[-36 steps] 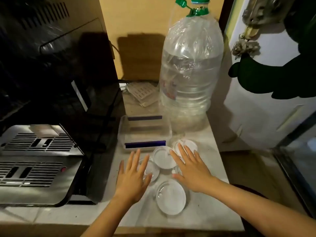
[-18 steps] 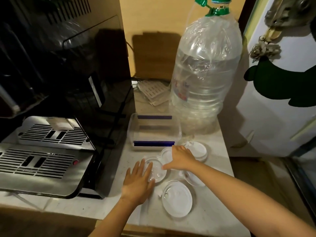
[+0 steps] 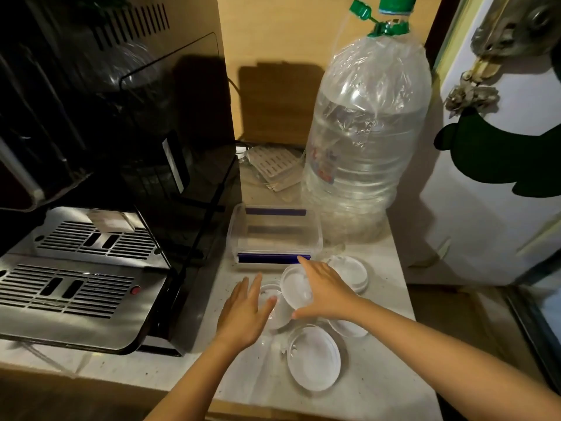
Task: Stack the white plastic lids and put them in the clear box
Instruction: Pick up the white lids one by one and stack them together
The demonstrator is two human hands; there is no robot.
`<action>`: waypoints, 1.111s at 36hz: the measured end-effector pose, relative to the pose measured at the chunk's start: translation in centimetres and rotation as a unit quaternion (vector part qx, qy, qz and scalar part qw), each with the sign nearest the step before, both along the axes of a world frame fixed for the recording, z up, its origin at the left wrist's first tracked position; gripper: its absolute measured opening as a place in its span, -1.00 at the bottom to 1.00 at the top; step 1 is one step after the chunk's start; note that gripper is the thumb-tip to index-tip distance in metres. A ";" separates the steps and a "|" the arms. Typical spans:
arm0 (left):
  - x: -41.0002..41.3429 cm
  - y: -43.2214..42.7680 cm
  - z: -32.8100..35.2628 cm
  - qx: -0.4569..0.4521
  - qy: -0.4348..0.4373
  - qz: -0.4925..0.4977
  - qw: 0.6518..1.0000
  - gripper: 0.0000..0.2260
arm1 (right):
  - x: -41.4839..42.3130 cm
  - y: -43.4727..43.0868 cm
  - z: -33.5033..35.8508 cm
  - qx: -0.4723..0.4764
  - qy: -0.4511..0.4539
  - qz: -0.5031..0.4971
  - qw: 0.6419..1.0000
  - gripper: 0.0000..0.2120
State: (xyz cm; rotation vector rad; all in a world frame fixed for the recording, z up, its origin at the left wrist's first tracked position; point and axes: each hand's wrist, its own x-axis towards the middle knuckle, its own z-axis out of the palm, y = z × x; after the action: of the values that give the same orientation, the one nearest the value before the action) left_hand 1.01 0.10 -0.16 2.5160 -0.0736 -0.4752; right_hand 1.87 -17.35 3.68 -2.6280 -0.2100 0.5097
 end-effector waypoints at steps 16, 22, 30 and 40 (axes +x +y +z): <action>-0.4 -1.9 7.1 -0.573 0.267 0.067 0.772 -0.51 | -2.6 -0.3 6.3 0.079 -0.107 0.163 0.978 0.05; -0.8 -1.8 6.3 -0.647 0.261 0.011 0.717 -0.48 | -2.8 0.6 5.6 0.074 -0.106 0.183 0.975 0.04; -1.6 -0.3 5.1 -0.694 0.254 0.045 0.672 -0.44 | -2.5 1.2 5.0 0.077 -0.105 0.192 0.973 0.07; -2.5 3.1 3.9 -0.620 0.155 0.201 0.742 -0.62 | -1.3 1.1 1.0 0.076 -0.035 0.047 0.995 0.00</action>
State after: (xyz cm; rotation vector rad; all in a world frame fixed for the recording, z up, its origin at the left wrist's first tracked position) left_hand -1.48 3.23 3.73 1.0565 0.2172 -0.4305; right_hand 0.55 -16.21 4.66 -2.4975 -0.3823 0.4150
